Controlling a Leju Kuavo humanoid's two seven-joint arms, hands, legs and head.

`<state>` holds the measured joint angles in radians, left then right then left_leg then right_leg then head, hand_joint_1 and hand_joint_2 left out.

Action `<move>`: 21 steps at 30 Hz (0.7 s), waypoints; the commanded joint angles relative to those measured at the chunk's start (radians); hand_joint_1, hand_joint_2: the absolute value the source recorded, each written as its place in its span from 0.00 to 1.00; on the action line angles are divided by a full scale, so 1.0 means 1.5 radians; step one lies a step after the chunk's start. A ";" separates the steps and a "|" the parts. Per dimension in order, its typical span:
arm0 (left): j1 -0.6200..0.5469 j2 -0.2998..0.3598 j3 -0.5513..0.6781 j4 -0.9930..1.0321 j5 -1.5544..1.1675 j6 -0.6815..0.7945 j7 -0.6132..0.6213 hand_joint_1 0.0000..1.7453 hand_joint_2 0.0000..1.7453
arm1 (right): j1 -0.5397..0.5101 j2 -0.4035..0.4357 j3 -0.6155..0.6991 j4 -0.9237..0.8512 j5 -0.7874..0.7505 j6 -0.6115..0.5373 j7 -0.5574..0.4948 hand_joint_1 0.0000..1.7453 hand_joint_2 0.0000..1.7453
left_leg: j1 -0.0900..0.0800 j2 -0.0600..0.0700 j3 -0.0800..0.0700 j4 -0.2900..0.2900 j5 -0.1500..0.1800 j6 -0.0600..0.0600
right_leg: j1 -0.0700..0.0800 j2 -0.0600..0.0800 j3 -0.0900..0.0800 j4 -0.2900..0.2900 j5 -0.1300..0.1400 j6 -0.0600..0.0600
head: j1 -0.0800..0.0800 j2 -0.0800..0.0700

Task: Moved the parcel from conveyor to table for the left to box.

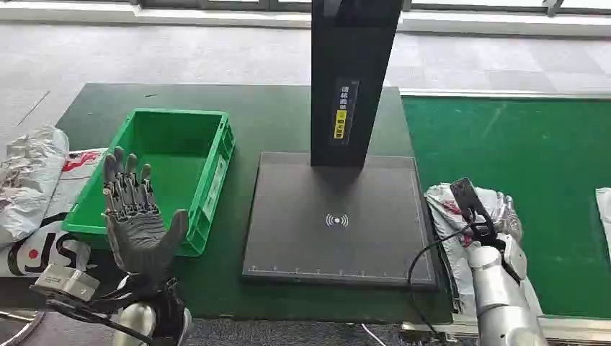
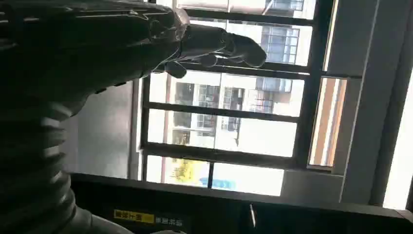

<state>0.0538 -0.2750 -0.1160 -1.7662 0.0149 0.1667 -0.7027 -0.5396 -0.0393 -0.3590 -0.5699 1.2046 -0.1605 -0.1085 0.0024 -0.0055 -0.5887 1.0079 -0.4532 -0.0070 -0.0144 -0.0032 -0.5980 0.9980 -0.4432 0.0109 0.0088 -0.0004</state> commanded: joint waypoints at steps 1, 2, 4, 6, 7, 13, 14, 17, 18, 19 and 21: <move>0.003 0.009 0.042 0.007 0.004 -0.005 0.003 0.00 1.00 | -0.035 0.003 -0.031 0.089 -0.024 0.054 -0.033 0.00 1.00 | 0.000 0.002 0.002 -0.001 0.000 0.000 | 0.000 0.002 0.001 -0.001 0.000 -0.001 | 0.000 0.000; 0.006 0.008 0.044 0.004 0.004 -0.005 0.003 0.00 1.00 | -0.034 -0.002 -0.028 0.099 -0.019 0.057 -0.020 0.00 1.00 | 0.000 0.002 0.003 -0.002 0.000 0.000 | 0.000 0.002 0.002 -0.001 0.000 -0.001 | 0.000 0.000; 0.012 0.008 0.047 0.003 0.006 -0.007 0.003 0.00 1.00 | -0.031 -0.009 -0.027 0.115 -0.015 0.068 -0.002 0.00 1.00 | 0.000 0.001 0.002 -0.002 0.000 0.000 | 0.000 0.001 0.002 -0.001 0.000 -0.001 | 0.000 0.000; 0.013 0.008 0.048 0.009 0.007 -0.015 0.003 0.00 1.00 | -0.026 -0.021 -0.015 0.139 0.004 0.093 0.039 0.00 1.00 | 0.000 0.001 0.002 -0.001 0.000 0.000 | 0.000 0.000 0.002 -0.001 0.000 0.000 | 0.000 0.000; 0.008 0.008 0.046 0.019 0.007 -0.021 0.003 0.00 1.00 | -0.023 -0.030 -0.004 0.155 0.018 0.119 0.067 0.00 1.00 | 0.000 0.001 0.003 -0.002 0.000 0.000 | 0.000 0.001 0.003 -0.002 0.000 -0.001 | 0.000 0.000; 0.001 0.002 0.041 0.033 0.004 -0.019 0.003 0.00 1.00 | -0.005 -0.047 -0.016 0.183 0.028 0.137 0.144 1.00 1.00 | 0.001 -0.001 0.004 -0.003 0.000 0.000 | 0.001 -0.002 0.005 -0.004 0.000 -0.001 | 0.000 0.000; 0.001 0.002 0.041 0.032 0.004 -0.018 0.003 0.00 1.00 | -0.004 -0.047 -0.017 0.184 0.028 0.138 0.144 1.00 1.00 | 0.000 -0.001 0.003 -0.002 0.000 0.000 | 0.000 -0.002 0.004 -0.003 0.000 0.000 | 0.000 0.000; 0.001 0.001 0.042 0.031 0.004 -0.014 0.003 0.00 1.00 | -0.002 -0.044 -0.021 0.183 0.026 0.141 0.146 1.00 1.00 | 0.000 -0.001 0.002 -0.001 0.000 0.000 | 0.000 -0.001 0.003 -0.002 0.000 0.000 | 0.000 0.000; 0.001 0.001 0.042 0.031 0.004 -0.014 0.003 0.00 1.00 | -0.002 -0.044 -0.021 0.183 0.026 0.141 0.146 1.00 1.00 | 0.001 -0.001 0.003 -0.002 0.000 0.000 | 0.001 -0.002 0.003 -0.002 0.000 0.000 | 0.000 0.000; 0.001 0.002 0.041 0.033 0.004 -0.015 0.003 0.00 1.00 | -0.004 -0.042 -0.022 0.184 0.026 0.143 0.146 1.00 1.00 | 0.000 -0.001 0.002 -0.001 0.000 0.000 | 0.000 -0.002 0.003 -0.002 0.000 0.000 | 0.000 0.000; 0.000 0.002 0.040 0.037 0.005 -0.016 0.003 0.00 1.00 | -0.003 -0.042 -0.024 0.185 0.025 0.145 0.150 1.00 1.00 | 0.000 -0.001 0.003 -0.001 0.000 0.000 | 0.001 -0.001 0.004 -0.002 0.000 0.000 | 0.000 0.000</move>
<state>0.0704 -0.2777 -0.0996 -1.7643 0.0191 0.1438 -0.7023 -0.5444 -0.0927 -0.3594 -0.3933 1.2463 0.0385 0.1018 0.0025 -0.0062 -0.5870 1.0080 -0.4536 -0.0064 -0.0142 -0.0045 -0.5959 0.9971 -0.4435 0.0112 0.0084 -0.0004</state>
